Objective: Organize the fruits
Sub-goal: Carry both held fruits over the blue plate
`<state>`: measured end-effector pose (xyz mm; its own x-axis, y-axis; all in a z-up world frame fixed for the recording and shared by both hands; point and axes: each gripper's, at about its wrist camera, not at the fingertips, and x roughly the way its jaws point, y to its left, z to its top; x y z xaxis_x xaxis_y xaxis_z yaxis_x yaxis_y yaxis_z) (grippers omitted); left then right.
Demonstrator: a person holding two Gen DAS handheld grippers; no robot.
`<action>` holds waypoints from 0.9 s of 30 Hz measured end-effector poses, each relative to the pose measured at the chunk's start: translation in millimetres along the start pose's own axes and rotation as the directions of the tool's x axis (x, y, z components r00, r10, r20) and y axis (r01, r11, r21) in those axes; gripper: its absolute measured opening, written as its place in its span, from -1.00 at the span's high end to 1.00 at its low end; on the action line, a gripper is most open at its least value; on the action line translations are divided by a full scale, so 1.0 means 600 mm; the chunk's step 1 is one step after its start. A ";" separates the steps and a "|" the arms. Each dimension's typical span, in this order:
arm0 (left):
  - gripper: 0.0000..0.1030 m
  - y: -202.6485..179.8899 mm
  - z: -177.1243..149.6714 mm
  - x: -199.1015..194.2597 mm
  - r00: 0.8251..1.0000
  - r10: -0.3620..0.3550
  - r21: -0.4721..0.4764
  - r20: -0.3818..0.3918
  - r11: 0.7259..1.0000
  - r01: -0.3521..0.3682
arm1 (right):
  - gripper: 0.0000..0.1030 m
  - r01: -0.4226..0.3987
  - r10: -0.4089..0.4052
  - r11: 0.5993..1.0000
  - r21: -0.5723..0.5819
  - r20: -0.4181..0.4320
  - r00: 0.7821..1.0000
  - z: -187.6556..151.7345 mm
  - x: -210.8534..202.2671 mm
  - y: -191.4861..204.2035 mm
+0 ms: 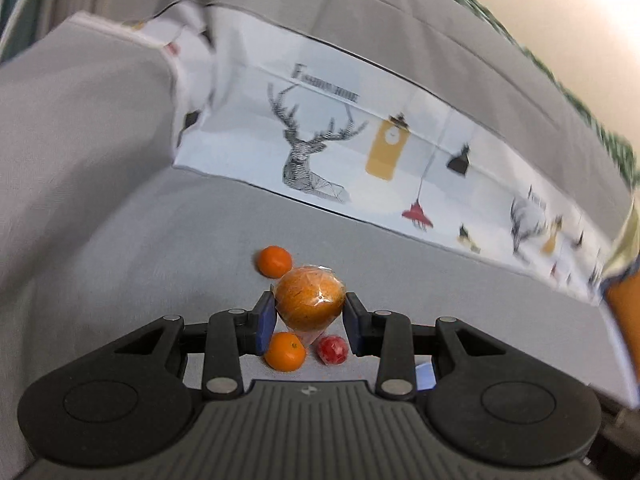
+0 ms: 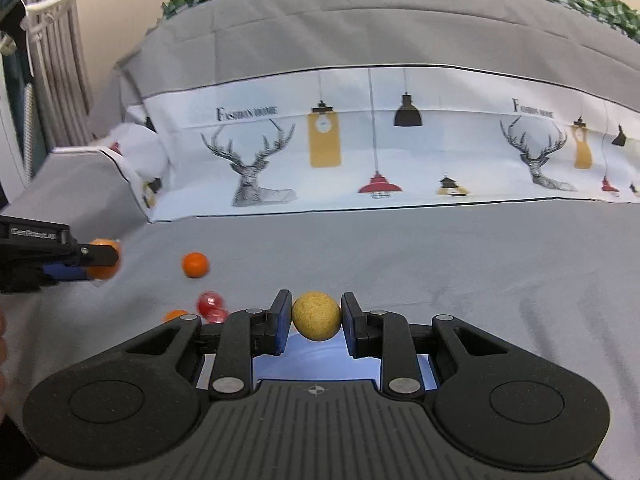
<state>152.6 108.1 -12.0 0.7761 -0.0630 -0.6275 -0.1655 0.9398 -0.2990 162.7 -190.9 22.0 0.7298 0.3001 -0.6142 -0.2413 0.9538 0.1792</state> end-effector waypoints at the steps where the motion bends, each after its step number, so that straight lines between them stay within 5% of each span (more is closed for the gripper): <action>1: 0.23 -0.008 -0.001 0.006 1.000 0.006 0.024 -0.006 1.000 -0.006 | 0.46 0.003 -0.003 1.000 0.000 -0.009 1.000 -0.003 0.005 -0.001; 14: 0.23 0.015 -0.007 0.064 0.991 0.055 0.000 -0.125 0.998 -0.055 | 0.46 0.028 -0.028 0.999 -0.044 -0.017 0.999 -0.008 0.019 -0.001; 27: 0.23 0.011 -0.007 0.066 0.989 0.063 0.005 -0.132 0.998 -0.063 | 0.46 0.044 -0.045 0.998 -0.035 -0.034 0.998 -0.011 0.025 -0.003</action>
<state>179.8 110.4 -41.8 0.6769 -0.0477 -0.7346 -0.2112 0.9434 -0.2558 169.8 -188.2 7.4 0.7178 0.2562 -0.6474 -0.2313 0.9648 0.1254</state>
